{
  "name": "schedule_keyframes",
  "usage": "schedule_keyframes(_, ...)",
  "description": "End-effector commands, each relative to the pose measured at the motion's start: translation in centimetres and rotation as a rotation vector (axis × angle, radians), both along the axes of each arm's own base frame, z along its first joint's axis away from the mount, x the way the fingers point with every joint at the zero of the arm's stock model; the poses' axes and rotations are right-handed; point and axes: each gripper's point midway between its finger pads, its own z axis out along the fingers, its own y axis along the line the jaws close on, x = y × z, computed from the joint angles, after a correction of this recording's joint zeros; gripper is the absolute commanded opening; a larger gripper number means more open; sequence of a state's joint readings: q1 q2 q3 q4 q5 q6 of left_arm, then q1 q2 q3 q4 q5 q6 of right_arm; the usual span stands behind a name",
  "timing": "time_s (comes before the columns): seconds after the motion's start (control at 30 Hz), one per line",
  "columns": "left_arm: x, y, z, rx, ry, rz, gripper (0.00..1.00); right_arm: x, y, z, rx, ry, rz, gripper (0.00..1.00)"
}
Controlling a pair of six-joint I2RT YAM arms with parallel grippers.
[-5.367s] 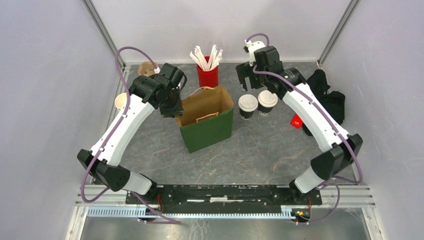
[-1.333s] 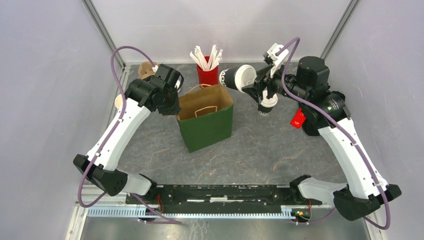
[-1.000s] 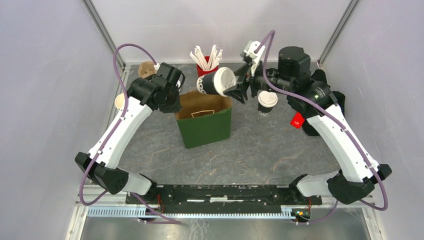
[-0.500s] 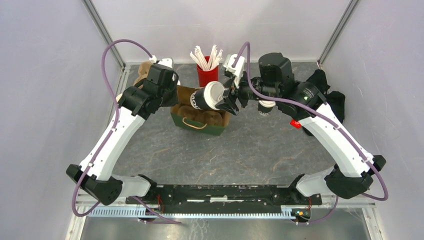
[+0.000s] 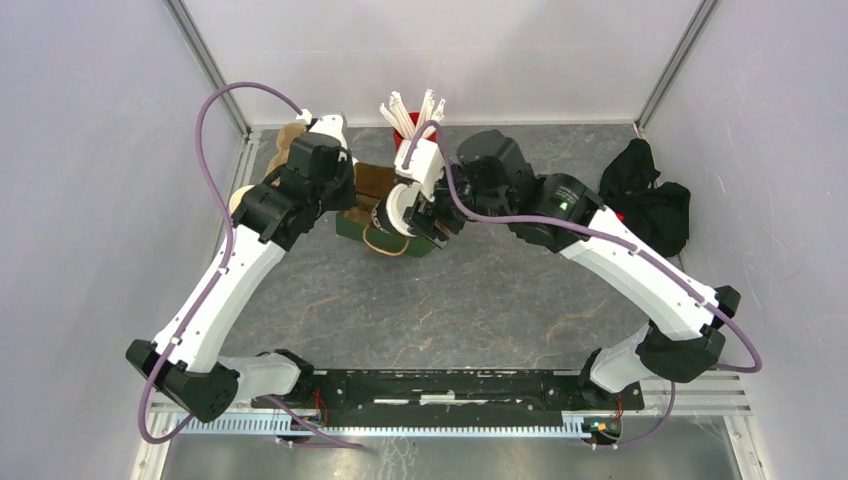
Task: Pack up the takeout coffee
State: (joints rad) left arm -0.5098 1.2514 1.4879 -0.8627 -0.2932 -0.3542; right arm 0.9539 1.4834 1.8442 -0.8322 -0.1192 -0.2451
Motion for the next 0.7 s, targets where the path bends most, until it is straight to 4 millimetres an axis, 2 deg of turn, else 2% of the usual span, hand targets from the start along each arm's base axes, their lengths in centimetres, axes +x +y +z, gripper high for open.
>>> schedule_keyframes(0.0,-0.1,-0.1,2.5,-0.016,-0.131,-0.073,0.02,2.0,0.0,0.5,-0.036,-0.107,-0.095,0.52)
schedule_keyframes(0.23,-0.8,-0.4,2.9,-0.033,-0.215,-0.129,0.02,2.7,1.7,-2.0,-0.118,-0.118,-0.077,0.51)
schedule_keyframes(0.37,-0.9,-0.7,2.9,-0.065,-0.250,-0.143,0.02,2.3,3.1,-3.1,-0.121,-0.132,-0.058,0.50)
schedule_keyframes(0.5,-1.1,-0.6,1.8,-0.074,-0.285,-0.147,0.02,2.7,3.6,-4.2,-0.149,-0.178,-0.069,0.50)
schedule_keyframes(0.67,-2.2,-1.1,1.9,-0.085,-0.403,-0.238,0.02,2.7,4.0,-5.9,-0.191,-0.223,-0.016,0.49)
